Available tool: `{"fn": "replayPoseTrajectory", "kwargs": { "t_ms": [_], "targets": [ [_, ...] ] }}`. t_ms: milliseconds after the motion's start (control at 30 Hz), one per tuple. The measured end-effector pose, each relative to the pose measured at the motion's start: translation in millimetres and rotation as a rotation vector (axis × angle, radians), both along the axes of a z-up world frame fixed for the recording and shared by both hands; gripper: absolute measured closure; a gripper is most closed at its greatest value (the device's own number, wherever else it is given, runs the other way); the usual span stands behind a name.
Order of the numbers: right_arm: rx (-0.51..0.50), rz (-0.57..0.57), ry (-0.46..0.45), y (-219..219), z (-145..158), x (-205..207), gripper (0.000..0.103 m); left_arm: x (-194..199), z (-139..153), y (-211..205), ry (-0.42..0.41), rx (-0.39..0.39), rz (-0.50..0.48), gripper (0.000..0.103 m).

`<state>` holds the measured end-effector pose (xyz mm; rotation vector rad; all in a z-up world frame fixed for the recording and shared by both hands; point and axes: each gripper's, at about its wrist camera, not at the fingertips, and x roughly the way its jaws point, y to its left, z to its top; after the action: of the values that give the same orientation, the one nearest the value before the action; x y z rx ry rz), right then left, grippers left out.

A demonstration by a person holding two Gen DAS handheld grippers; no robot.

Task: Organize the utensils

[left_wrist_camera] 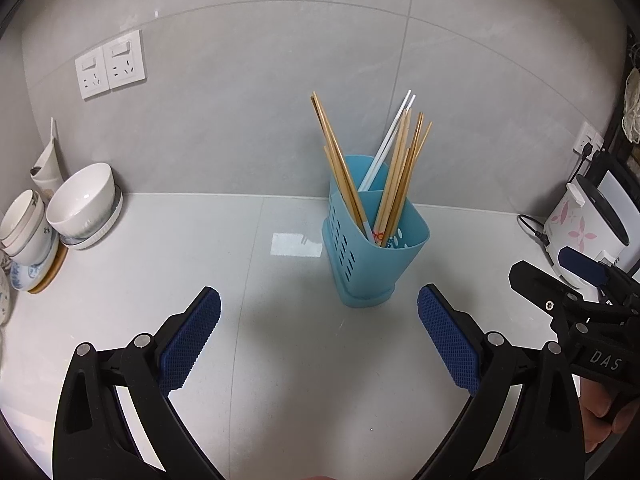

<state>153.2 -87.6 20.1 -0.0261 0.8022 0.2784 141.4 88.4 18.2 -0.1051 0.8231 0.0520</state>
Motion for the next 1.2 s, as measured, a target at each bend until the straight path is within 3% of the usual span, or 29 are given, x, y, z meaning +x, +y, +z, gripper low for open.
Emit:
{"fn": "replayPoseTrajectory", "kwargs": {
  "t_ms": [1200],
  "targets": [
    [0.004, -0.020, 0.020, -1.7, -2.5, 2.6, 0.008, 6.3, -2.9, -1.3, 0.012, -0.022, -0.009, 0.006]
  ]
}}
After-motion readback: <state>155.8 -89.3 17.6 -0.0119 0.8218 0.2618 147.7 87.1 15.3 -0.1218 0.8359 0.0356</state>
